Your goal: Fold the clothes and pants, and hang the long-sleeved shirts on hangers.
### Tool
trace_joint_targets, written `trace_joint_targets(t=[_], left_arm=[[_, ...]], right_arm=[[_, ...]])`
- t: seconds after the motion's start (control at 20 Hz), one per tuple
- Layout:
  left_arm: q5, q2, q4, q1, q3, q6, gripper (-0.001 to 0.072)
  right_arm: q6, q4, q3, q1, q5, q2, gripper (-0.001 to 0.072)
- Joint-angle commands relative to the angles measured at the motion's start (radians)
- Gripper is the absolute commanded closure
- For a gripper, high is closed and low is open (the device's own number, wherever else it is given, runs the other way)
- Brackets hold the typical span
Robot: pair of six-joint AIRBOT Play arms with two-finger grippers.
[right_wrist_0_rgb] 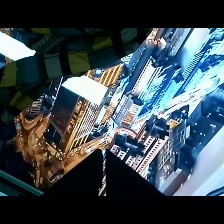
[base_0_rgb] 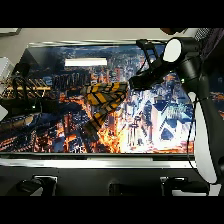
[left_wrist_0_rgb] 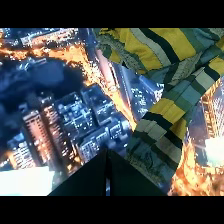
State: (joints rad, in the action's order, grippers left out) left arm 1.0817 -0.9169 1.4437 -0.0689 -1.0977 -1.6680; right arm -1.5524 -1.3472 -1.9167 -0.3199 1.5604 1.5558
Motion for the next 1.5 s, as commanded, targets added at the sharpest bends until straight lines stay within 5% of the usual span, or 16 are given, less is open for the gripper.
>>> trace_joint_targets(t=[0.0,1.4,1.45], left_arm=[[0.0,-0.001,0.0,0.0,0.0,0.0,0.0682],[0.007,-0.001,-0.004,-0.002,0.0,-0.01,0.0681],[0.035,0.0,-0.006,-0.002,0.001,-0.062,0.0584]], right_arm=[[0.0,0.0,0.0,-0.001,0.0,0.0,0.0634],[0.0,0.0,0.0,-0.001,-0.028,0.0,0.0634],[0.0,0.0,0.0,-0.001,-0.032,0.0,0.0635]])
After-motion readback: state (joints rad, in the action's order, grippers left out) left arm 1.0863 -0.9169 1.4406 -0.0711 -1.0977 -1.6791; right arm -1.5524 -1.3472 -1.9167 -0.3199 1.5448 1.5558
